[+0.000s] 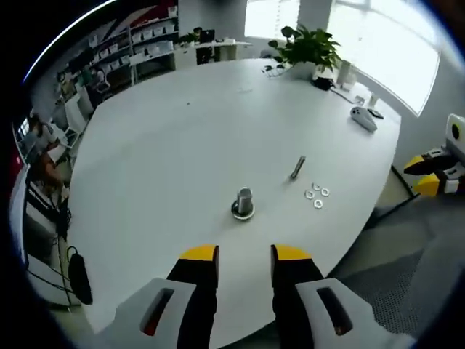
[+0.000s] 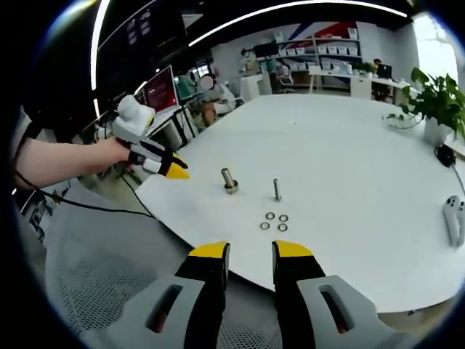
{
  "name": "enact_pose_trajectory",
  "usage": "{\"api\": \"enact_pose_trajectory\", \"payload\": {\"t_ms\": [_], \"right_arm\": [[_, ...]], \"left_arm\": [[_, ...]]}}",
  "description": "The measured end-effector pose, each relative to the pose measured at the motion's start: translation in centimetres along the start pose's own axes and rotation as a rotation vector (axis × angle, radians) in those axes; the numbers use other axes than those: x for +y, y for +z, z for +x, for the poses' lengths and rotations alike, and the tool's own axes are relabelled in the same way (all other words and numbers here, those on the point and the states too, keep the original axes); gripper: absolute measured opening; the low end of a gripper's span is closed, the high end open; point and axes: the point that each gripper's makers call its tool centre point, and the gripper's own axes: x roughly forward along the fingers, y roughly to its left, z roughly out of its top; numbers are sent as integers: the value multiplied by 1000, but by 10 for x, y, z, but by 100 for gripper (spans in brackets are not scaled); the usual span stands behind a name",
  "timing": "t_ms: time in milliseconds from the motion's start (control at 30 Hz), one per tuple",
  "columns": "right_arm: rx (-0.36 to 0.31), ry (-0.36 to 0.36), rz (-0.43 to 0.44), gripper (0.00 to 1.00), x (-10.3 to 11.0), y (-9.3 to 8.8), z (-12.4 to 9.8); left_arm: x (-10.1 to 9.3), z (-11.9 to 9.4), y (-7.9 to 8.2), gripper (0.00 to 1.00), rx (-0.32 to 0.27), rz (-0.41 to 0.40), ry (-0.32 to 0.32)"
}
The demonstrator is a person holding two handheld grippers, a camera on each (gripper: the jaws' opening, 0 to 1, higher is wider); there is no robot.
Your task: Place the washer onto the threaded stud by aligning its center hole with the stud, sliding it down to the base, and recovering from edge contact or off-axis alignment until the washer reaches the visible bottom stop.
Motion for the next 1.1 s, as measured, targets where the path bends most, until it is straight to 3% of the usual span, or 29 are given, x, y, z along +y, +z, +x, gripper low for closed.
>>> {"api": "enact_pose_trajectory", "payload": {"t_ms": [400, 467, 567, 633, 733, 900, 1100], "right_arm": [[5, 8, -1, 26, 2, -1, 0], [4, 9, 2, 26, 3, -1, 1], [8, 6, 2, 26, 1, -1, 1], [4, 6, -1, 26, 2, -1, 1], [9, 9, -3, 26, 2, -1, 1], [15, 16, -2, 26, 4, -3, 1], [31, 16, -9, 26, 4, -5, 3]], "left_arm": [[-10, -41, -33, 28, -37, -53, 19], [-10, -43, -34, 28, -23, -56, 18], [-10, -54, -28, 29, -29, 37, 40], [-12, -57, -30, 29, -27, 39, 38], [-7, -60, -37, 29, -32, -7, 27], [-5, -72, -33, 29, -94, -66, 25], [-8, -78, -41, 30, -149, -77, 50]]}}
